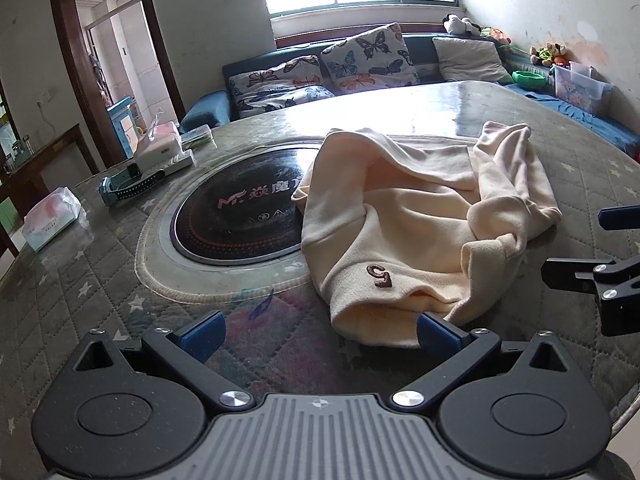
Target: Fold clothes
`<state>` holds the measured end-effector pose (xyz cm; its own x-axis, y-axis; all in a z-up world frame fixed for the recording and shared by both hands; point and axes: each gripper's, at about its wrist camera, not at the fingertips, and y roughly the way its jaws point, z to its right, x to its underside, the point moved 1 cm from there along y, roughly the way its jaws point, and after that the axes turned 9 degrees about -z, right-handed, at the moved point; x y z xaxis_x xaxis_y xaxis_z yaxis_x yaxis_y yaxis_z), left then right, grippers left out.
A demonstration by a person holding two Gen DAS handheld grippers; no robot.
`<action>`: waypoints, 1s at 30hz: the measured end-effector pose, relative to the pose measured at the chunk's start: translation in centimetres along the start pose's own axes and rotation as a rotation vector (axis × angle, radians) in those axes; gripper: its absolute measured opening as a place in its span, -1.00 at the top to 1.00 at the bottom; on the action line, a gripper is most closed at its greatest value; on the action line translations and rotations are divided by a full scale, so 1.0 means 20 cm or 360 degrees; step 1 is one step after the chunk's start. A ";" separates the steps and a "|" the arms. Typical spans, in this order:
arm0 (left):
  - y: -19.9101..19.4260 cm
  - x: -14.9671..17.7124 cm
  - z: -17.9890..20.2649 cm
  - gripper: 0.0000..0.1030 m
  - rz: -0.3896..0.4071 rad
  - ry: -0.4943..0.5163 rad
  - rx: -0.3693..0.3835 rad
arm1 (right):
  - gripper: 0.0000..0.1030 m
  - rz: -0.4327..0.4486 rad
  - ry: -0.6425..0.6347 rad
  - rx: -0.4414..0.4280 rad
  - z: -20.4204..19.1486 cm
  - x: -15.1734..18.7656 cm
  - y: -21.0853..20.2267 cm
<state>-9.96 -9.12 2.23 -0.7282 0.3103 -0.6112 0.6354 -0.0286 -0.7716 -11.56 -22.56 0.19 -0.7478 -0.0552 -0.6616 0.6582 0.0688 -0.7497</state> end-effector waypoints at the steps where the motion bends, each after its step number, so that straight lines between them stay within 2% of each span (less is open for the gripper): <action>1: 0.00 0.00 0.00 -1.00 -0.0002 0.0002 0.0000 | -0.90 0.0001 0.0002 -0.0003 0.00 0.00 0.00; 14: -0.01 -0.03 0.00 -1.00 0.0017 0.0016 0.0028 | -0.86 0.0016 -0.0018 -0.0022 -0.04 -0.03 0.01; 30: 0.02 -0.18 0.02 -0.99 0.0112 0.0086 0.0038 | -0.62 0.0031 0.0077 -0.0097 0.05 -0.14 0.06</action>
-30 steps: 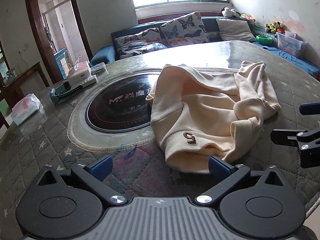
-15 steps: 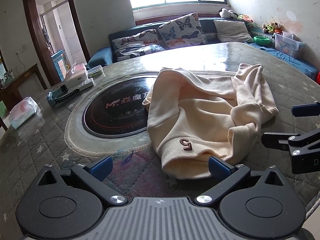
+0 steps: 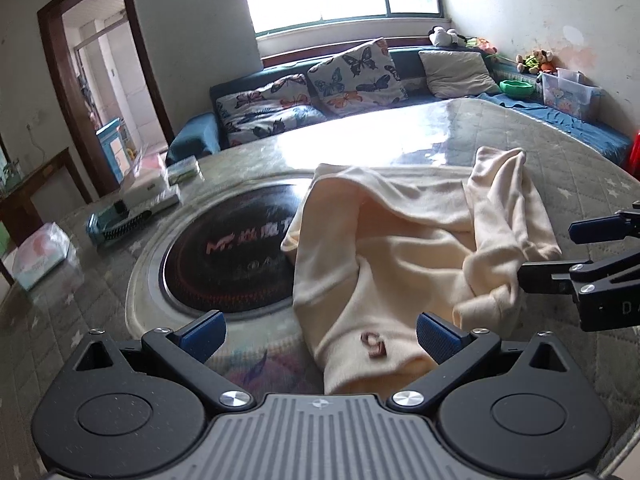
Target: Fold clothes
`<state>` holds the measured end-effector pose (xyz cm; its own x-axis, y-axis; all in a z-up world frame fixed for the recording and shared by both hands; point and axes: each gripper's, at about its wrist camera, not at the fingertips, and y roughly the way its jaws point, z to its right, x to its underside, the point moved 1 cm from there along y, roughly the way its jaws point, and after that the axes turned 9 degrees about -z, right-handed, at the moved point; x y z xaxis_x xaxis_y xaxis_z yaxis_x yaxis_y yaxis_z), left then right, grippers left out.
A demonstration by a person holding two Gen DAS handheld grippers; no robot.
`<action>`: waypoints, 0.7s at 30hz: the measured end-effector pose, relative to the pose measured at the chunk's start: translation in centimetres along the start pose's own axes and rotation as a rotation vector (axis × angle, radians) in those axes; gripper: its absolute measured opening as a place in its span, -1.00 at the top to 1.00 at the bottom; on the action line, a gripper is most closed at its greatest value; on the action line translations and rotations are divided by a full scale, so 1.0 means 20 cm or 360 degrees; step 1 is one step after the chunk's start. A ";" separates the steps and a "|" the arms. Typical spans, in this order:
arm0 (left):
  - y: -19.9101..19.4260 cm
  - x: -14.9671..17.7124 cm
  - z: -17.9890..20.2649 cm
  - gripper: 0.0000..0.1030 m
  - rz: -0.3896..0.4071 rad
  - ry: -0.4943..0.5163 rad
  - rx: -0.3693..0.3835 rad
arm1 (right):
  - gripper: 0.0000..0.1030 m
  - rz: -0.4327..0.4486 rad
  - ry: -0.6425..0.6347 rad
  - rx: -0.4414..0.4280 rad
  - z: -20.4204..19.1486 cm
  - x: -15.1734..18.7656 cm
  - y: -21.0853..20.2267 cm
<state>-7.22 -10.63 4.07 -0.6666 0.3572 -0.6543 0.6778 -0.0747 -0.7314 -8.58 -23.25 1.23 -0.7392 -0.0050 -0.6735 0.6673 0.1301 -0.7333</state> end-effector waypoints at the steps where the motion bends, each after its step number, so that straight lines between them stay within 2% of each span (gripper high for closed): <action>1: 0.00 -0.01 0.00 -0.99 0.0012 0.0008 0.0006 | -0.60 0.0002 0.0003 -0.0003 0.01 -0.01 0.00; 4: 0.01 -0.06 0.01 -0.97 0.0049 0.0032 0.0026 | -0.57 0.0021 0.0007 -0.0005 0.03 -0.04 0.00; 8: 0.04 -0.13 0.02 -0.82 0.0103 0.0079 0.0036 | -0.52 0.0038 0.0034 0.0027 0.08 -0.08 0.02; 16: 0.15 -0.26 0.10 -0.64 0.0170 0.0215 0.0056 | -0.31 0.0043 0.0151 0.0071 0.24 -0.17 0.07; 21: 0.27 -0.39 0.09 -0.63 0.0159 0.0173 0.0076 | -0.21 0.0058 0.0191 0.0085 0.32 -0.25 0.11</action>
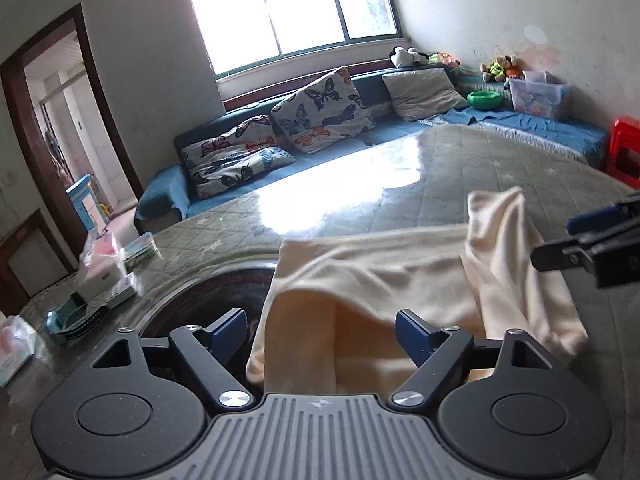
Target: Fold clothes
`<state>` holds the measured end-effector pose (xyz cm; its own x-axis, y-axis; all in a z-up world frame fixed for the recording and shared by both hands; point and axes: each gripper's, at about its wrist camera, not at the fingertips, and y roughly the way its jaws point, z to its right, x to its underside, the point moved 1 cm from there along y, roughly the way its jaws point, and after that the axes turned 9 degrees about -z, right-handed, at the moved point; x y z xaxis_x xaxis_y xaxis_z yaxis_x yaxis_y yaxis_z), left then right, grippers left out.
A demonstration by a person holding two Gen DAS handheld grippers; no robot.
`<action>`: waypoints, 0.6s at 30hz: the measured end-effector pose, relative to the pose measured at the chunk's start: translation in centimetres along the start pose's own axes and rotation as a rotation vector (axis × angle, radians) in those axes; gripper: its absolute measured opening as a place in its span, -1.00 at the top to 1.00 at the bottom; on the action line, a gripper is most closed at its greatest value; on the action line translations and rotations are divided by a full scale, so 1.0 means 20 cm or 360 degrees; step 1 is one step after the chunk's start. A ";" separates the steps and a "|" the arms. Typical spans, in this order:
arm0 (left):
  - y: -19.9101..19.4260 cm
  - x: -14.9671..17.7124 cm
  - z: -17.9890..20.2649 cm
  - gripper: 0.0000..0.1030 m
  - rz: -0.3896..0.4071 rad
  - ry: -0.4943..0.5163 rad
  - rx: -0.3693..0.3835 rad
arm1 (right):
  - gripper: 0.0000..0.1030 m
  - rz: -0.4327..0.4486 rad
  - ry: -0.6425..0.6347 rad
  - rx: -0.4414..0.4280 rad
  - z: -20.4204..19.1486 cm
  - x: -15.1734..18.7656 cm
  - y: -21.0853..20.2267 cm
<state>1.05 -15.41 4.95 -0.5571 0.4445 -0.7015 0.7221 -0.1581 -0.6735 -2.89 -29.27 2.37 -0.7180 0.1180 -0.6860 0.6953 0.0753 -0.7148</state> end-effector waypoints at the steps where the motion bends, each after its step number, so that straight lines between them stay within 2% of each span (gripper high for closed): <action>1: 0.03 -0.02 -0.01 -0.61 -0.0002 -0.0004 0.0007 | -0.18 0.0001 0.0000 0.0001 0.01 -0.01 0.01; 6: 0.18 -0.09 -0.03 -0.61 -0.0076 0.0013 0.0052 | -0.05 -0.0003 0.0014 0.0012 0.06 -0.10 0.07; 7: 0.22 -0.10 -0.04 -0.42 -0.0117 -0.0001 0.0097 | 0.00 -0.0009 0.0017 0.0015 0.07 -0.12 0.09; 8: 0.26 -0.10 -0.05 -0.13 -0.0157 -0.0019 0.0138 | 0.01 -0.0015 0.0019 0.0018 0.08 -0.14 0.11; 9: 0.29 -0.10 -0.05 0.04 -0.0194 -0.0045 0.0167 | 0.03 -0.0019 0.0019 0.0019 0.08 -0.15 0.13; 10: 0.31 -0.09 -0.06 0.37 -0.0225 -0.0068 0.0193 | 0.07 -0.0026 0.0015 0.0026 0.09 -0.17 0.15; 11: 0.33 -0.08 -0.07 0.52 -0.0240 -0.0084 0.0230 | 0.08 -0.0038 0.0007 0.0032 0.09 -0.19 0.18; 13: 0.33 -0.06 -0.08 0.69 -0.0222 -0.0097 0.0282 | 0.13 -0.0057 0.0000 0.0039 0.09 -0.22 0.22; 18: 0.23 -0.04 -0.13 0.77 -0.0097 -0.0152 0.0247 | 0.23 -0.0125 -0.0016 0.0001 0.06 -0.25 0.33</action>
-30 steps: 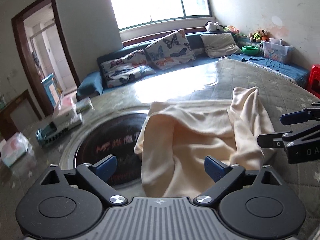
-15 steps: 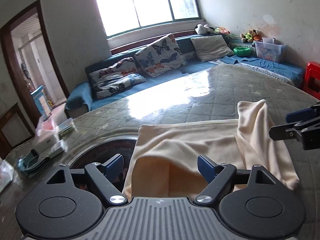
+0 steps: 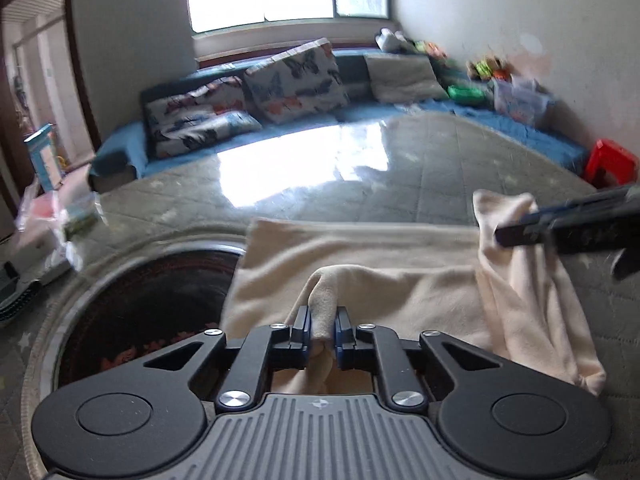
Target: Fold clothes
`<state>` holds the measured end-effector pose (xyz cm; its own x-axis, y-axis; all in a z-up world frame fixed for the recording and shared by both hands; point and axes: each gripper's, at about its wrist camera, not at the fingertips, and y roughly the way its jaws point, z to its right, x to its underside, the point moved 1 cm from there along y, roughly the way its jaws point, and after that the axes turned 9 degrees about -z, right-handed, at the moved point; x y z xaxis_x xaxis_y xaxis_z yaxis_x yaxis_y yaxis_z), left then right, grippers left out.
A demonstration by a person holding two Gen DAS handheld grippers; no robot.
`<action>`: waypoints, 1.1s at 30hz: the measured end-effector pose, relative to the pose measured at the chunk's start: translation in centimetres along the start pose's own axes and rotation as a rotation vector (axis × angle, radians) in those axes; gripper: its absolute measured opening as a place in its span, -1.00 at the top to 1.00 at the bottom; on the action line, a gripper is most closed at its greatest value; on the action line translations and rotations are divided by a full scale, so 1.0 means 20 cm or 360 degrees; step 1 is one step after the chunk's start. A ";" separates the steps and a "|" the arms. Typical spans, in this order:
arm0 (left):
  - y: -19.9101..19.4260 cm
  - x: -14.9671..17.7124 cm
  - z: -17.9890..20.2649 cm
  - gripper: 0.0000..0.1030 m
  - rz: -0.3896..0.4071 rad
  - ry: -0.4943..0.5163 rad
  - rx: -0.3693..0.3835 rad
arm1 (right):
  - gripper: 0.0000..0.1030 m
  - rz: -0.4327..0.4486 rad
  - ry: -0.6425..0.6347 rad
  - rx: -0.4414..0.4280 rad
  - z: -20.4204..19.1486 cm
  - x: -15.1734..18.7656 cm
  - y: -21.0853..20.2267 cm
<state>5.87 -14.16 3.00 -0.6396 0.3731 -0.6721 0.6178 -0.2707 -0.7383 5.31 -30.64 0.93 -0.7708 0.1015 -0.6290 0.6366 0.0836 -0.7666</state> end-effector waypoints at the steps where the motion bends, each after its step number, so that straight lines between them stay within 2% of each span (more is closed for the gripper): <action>1: -0.02 0.00 -0.02 0.77 0.0029 -0.0025 -0.0017 | 0.24 -0.0009 -0.0014 -0.0003 -0.02 0.00 0.02; 9: -0.23 0.07 -0.25 0.77 0.0152 -0.0278 -0.0205 | 0.34 -0.0124 -0.0149 0.0016 -0.18 0.04 0.12; 11: -0.28 0.11 -0.31 0.77 0.0162 -0.0333 -0.0243 | 0.46 -0.0120 -0.0208 0.0074 -0.21 0.06 0.11; 13: -0.33 0.16 -0.37 0.77 0.0157 -0.0388 -0.0280 | 0.81 -0.0124 -0.0212 0.0079 -0.22 0.08 0.09; 16: -0.38 0.24 -0.45 0.77 0.0138 -0.0453 -0.0326 | 0.94 -0.0096 -0.0194 0.0086 -0.19 0.12 0.02; 22: -0.47 0.44 -0.50 0.77 0.0060 -0.0534 -0.0383 | 0.96 0.0035 -0.0100 0.0122 -0.09 0.22 -0.20; 26: -0.56 0.57 -0.48 0.78 0.0048 -0.0574 -0.0388 | 0.96 0.0117 0.0014 0.0180 0.06 0.35 -0.41; 31: -0.65 0.69 -0.42 0.77 0.0005 -0.0608 -0.0339 | 0.96 0.0069 0.0178 0.0267 0.25 0.57 -0.57; 33: -0.66 0.71 -0.39 0.77 -0.0017 -0.0580 -0.0337 | 0.96 -0.0020 0.0256 0.0329 0.34 0.68 -0.57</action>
<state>-7.86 1.63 3.69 -0.7430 0.0265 -0.6688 0.6663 -0.0661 -0.7428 -12.60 -37.06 0.34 -0.7541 0.2594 -0.6033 0.5957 -0.1167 -0.7947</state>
